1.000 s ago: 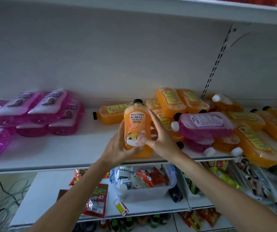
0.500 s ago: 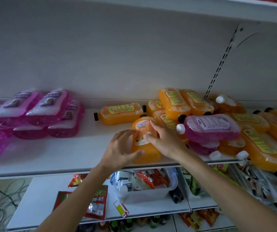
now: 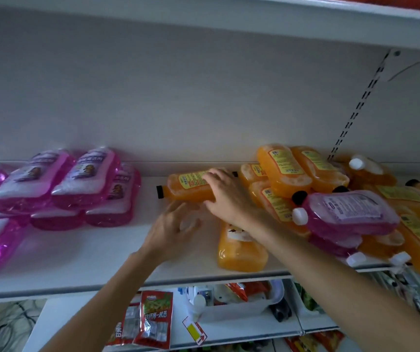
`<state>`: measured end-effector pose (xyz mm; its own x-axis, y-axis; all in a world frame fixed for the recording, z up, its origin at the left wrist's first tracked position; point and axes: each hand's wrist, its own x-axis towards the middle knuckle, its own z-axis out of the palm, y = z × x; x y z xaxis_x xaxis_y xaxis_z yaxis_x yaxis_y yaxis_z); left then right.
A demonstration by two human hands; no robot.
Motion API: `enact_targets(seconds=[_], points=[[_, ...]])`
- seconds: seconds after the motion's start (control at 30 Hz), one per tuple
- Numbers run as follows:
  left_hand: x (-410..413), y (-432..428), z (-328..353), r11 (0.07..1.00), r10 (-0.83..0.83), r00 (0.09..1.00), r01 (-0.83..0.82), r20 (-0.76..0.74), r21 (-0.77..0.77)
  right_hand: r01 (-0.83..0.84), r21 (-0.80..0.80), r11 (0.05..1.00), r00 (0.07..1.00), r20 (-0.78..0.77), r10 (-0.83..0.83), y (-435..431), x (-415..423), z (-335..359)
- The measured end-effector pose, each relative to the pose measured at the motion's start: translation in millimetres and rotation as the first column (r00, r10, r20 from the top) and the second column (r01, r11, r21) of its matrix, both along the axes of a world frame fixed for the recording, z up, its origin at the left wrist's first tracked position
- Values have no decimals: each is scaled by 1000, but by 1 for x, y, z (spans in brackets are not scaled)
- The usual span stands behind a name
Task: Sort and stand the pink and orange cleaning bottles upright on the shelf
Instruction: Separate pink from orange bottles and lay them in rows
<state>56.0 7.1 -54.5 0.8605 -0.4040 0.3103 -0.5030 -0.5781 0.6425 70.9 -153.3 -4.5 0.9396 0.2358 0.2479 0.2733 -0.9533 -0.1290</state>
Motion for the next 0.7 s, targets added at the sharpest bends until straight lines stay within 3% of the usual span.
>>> enact_targets(seconds=[0.1, 0.33, 0.4, 0.47, 0.5, 0.57, 0.63, 0.7], points=[[15, 13, -8, 992, 121, 990, -122, 73, 12, -22, -174, 985, 999, -48, 14, 15, 25, -12], [24, 18, -10, 997, 70, 996, -68, 56, -46, -65, -186, 980, 996, -75, 52, 21, 54, -28], [23, 21, -12, 992, 117, 992, -113, 51, -61, -99, -97, 990, 995, -37, 96, 18, 56, -27], [24, 22, -11, 980, 179, 981, -171, 73, -98, -178, 170, 969, 980, 119, 159, 14, 55, -22], [25, 22, -12, 972, 212, 973, -200, 88, -127, -193, 362, 912, 977, 161, 143, 13, 52, -17], [26, 21, -12, 961, 242, 965, -223, 103, -164, -106, 668, 737, 994, 97, 55, 10, 43, -3], [27, 19, -14, 972, 174, 978, -152, 114, -177, 54, 827, 560, 998, -57, -12, 7, 36, 4], [23, 12, -10, 977, 45, 997, -32, 59, -209, 139, 925, 355, 983, -172, 63, 5, 32, 3]])
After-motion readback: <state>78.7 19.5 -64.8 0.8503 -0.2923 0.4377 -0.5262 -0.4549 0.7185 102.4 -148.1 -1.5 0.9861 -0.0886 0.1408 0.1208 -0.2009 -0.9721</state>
